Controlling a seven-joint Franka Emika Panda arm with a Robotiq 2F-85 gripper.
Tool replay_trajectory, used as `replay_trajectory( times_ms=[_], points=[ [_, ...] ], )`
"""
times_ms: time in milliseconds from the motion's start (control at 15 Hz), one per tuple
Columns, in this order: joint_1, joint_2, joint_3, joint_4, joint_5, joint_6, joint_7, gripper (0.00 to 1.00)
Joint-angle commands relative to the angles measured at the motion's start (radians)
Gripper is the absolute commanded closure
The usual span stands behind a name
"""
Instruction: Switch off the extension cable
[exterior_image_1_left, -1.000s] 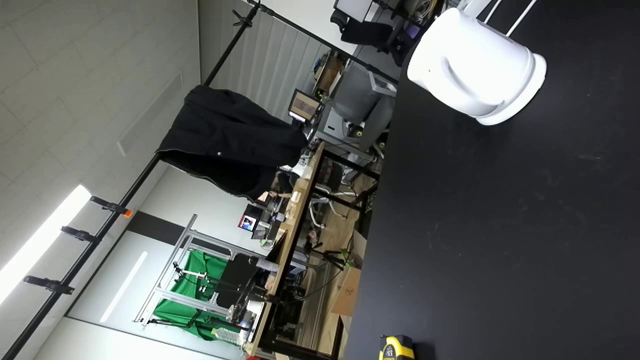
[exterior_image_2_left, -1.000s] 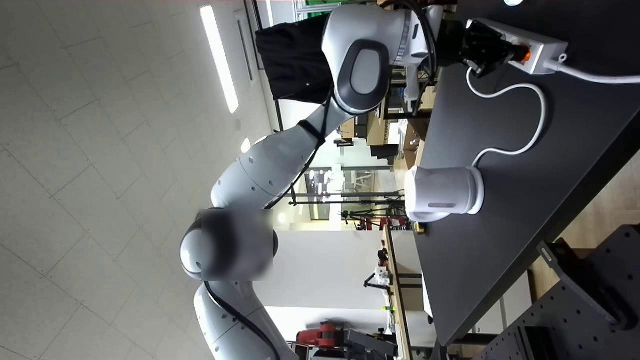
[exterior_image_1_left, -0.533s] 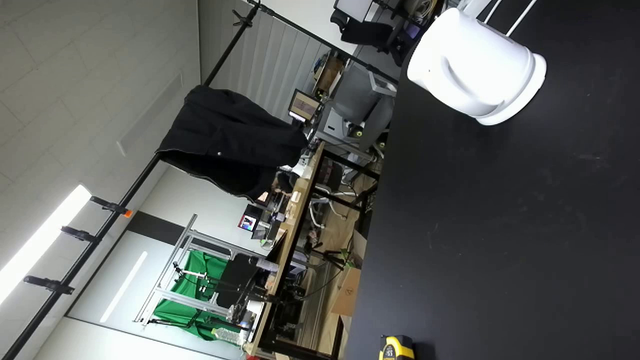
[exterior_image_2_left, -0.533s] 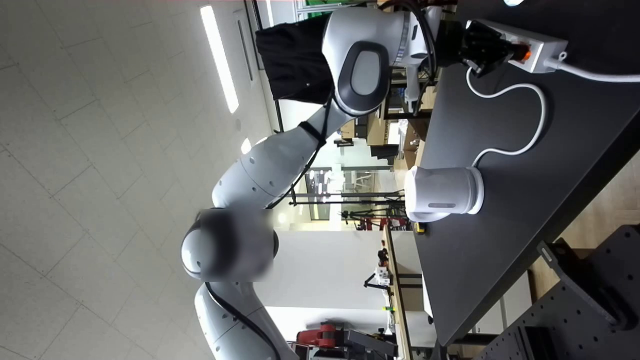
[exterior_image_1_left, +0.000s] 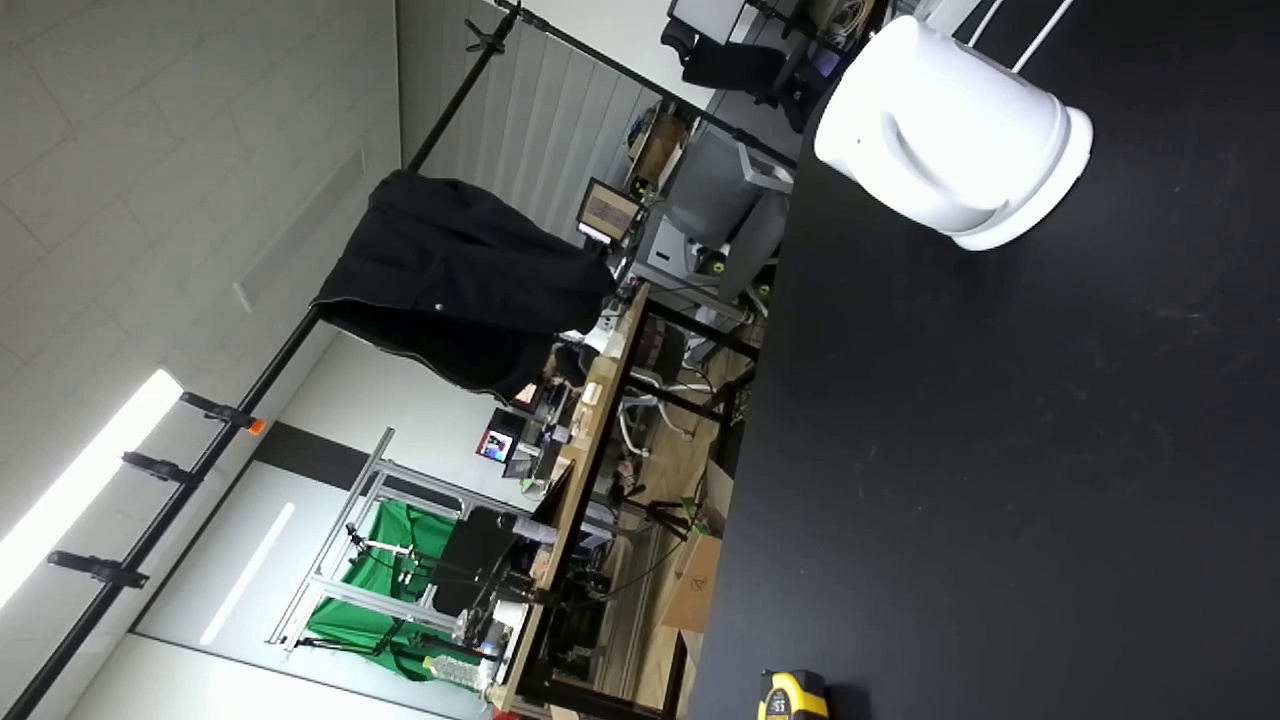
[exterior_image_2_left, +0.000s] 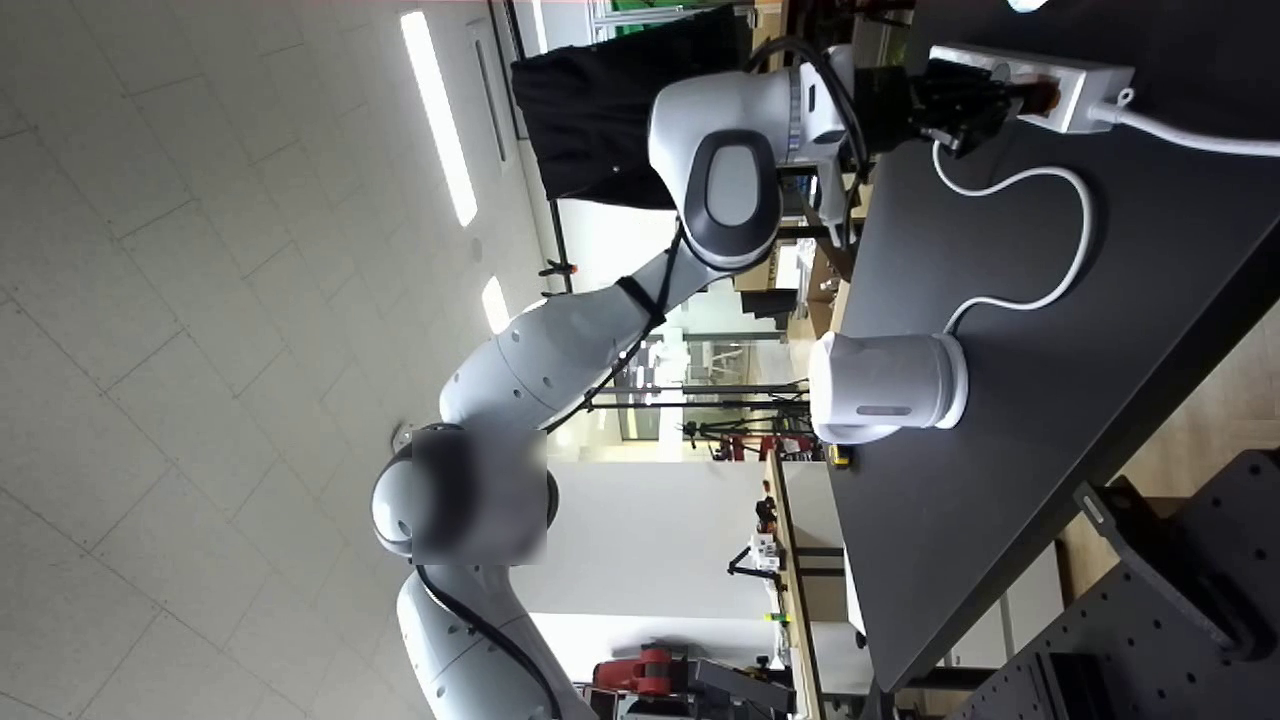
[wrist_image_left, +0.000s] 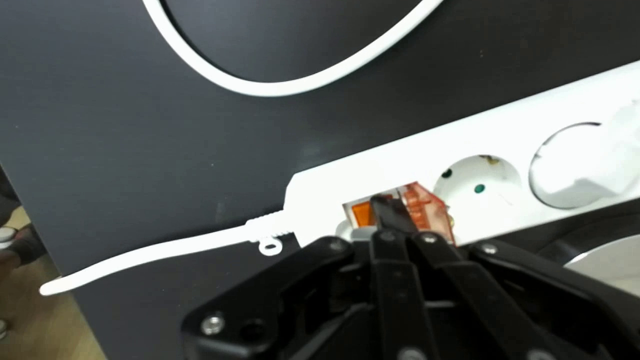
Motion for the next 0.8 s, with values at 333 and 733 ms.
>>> replay_trajectory(
  times_ms=[333,733],
  points=[
    [0.201,-0.04,-0.096,-0.24,-0.078,0.3,0.065,1.0],
    [0.338,-0.088,-0.185,-0.355,-0.071,0.392,0.097,1.0]
  ],
)
